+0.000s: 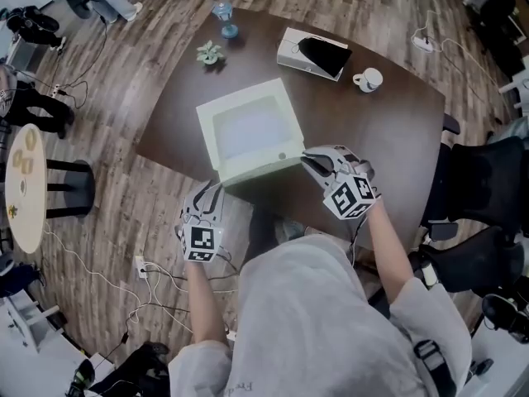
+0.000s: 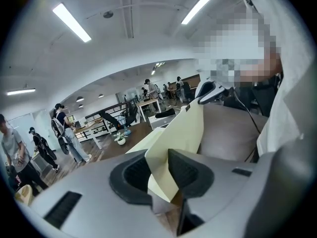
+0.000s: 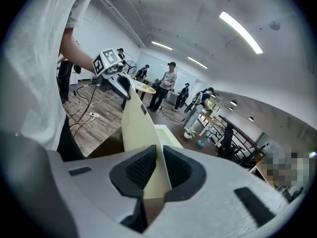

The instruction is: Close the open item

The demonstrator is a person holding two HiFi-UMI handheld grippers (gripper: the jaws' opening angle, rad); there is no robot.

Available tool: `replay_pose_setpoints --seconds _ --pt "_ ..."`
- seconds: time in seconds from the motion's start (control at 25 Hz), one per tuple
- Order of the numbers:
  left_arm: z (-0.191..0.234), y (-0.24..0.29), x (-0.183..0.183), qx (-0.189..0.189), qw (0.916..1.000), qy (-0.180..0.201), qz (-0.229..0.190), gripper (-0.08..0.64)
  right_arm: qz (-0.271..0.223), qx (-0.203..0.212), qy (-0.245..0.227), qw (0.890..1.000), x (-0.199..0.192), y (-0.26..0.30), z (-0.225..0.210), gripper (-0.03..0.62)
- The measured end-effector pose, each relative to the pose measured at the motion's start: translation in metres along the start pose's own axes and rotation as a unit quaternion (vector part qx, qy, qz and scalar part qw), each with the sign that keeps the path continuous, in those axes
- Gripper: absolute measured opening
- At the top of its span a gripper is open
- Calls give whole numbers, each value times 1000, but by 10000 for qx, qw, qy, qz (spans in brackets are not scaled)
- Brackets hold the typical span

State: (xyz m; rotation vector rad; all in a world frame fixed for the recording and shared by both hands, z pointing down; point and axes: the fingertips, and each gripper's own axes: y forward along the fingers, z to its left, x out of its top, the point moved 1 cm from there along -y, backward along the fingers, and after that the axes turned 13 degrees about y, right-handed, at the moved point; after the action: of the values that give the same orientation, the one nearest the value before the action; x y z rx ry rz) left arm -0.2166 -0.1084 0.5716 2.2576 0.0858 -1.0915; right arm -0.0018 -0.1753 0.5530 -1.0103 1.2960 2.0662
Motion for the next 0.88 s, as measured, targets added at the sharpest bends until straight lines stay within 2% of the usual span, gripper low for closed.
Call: replay_pose_setpoints --seconds 0.24,0.48,0.88 --pt "44 30 2 -156 9997 -56 -163 86 165 -102 -13 9998 18 33 -39 52" --pt "73 58 -2 -174 9990 -340 -236 86 375 -205 37 9991 24 63 -66 54" --pt "107 104 -6 -361 9959 -677 -489 86 719 -443 414 9956 20 110 -104 54"
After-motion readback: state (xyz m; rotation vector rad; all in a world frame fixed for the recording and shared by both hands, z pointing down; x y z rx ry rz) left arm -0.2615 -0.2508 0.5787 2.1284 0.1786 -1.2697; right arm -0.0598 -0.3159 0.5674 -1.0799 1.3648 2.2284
